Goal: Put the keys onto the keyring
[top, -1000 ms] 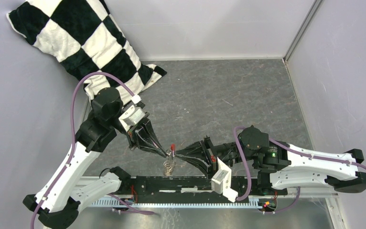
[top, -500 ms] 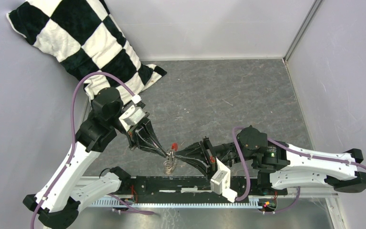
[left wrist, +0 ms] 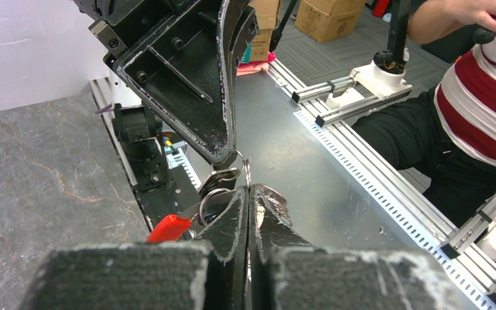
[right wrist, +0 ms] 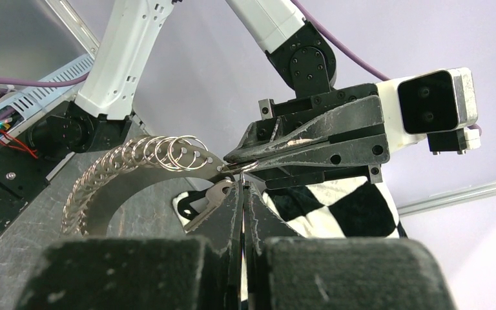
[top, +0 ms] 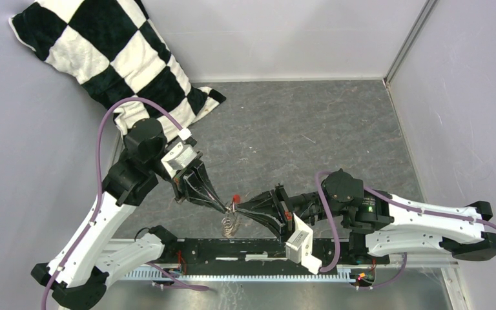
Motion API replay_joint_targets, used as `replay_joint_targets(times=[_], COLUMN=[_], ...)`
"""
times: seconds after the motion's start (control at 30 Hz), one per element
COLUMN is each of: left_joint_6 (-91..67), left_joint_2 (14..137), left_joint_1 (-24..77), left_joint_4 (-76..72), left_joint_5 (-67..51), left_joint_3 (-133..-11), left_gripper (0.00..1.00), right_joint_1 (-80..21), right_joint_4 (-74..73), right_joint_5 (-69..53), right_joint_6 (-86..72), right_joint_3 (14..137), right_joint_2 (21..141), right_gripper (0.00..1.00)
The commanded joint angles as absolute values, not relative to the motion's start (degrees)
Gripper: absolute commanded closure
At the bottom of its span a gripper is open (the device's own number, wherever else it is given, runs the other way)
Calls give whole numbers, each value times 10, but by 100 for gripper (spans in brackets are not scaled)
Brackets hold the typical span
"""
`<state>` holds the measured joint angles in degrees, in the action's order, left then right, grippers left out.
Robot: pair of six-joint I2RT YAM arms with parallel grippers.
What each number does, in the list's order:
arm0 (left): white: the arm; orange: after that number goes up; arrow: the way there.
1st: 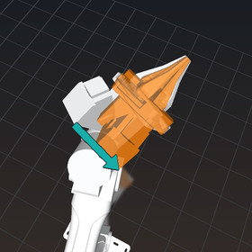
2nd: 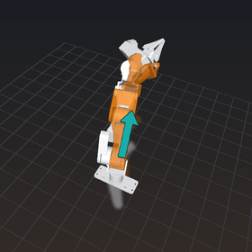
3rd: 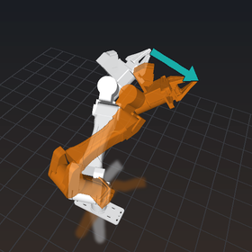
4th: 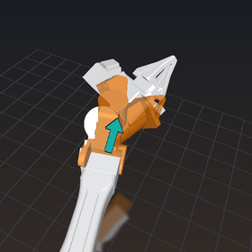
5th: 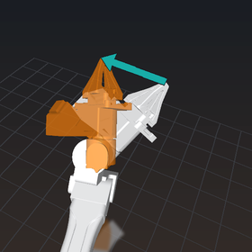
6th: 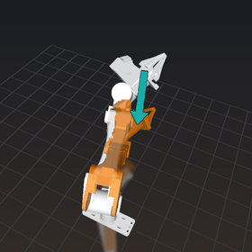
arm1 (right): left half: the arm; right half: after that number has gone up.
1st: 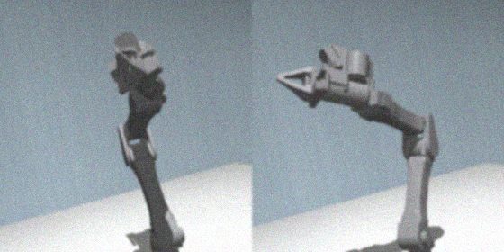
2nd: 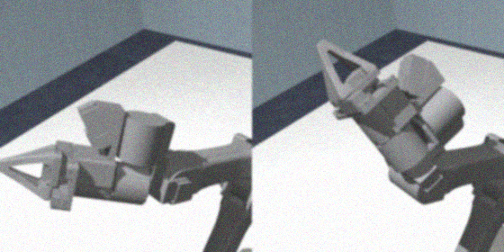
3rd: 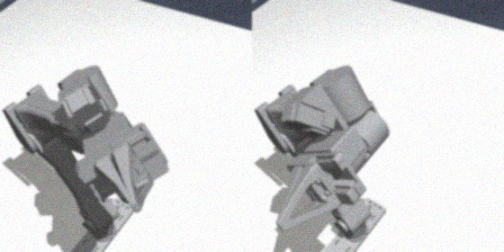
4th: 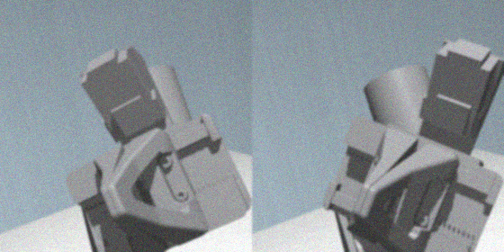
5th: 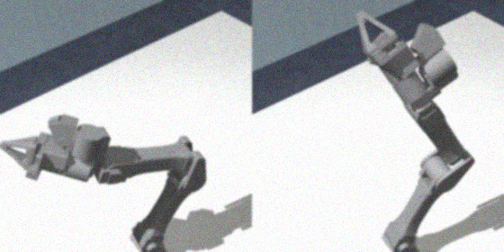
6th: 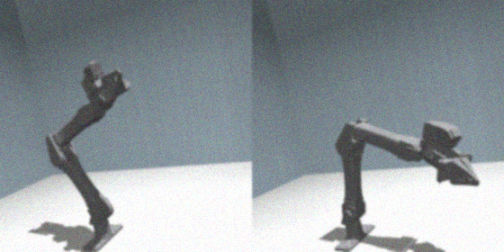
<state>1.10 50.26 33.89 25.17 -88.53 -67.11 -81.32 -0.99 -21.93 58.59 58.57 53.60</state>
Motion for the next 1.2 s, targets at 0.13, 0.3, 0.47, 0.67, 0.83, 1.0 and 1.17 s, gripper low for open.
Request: replay_joint_targets(times=[0.13,0.3,0.47,0.67,0.83,1.0,1.17], left_joint_6=[-15,-15,-18,-21,-24,-23,-24], left_joint_2=[502,501,497,495,496,497,498], left_joint_1=[341,341,340,341,341,340,340], left_joint_4=[235,235,235,236,236,236,234], left_joint_5=[-877,-863,-858,-855,-851,-849,-845], left_joint_3=[-675,-674,-673,-671,-669,-669,-671], left_gripper=[98,98,98,98,98,98,98], right_joint_1=[-814,-814,-815,-814,-815,-814,-815], right_joint_4=[1,1,2,1,1,-13,-22], right_joint_5=[-225,-227,-228,-223,-217,-214,-219], right_joint_6=[593,590,587,583,583,583,581], right_joint_3=[615,618,616,609,607,607,607], right_joint_2=[541,543,540,532,522,518,518], right_gripper=[99,99,99,99,99,99,99])
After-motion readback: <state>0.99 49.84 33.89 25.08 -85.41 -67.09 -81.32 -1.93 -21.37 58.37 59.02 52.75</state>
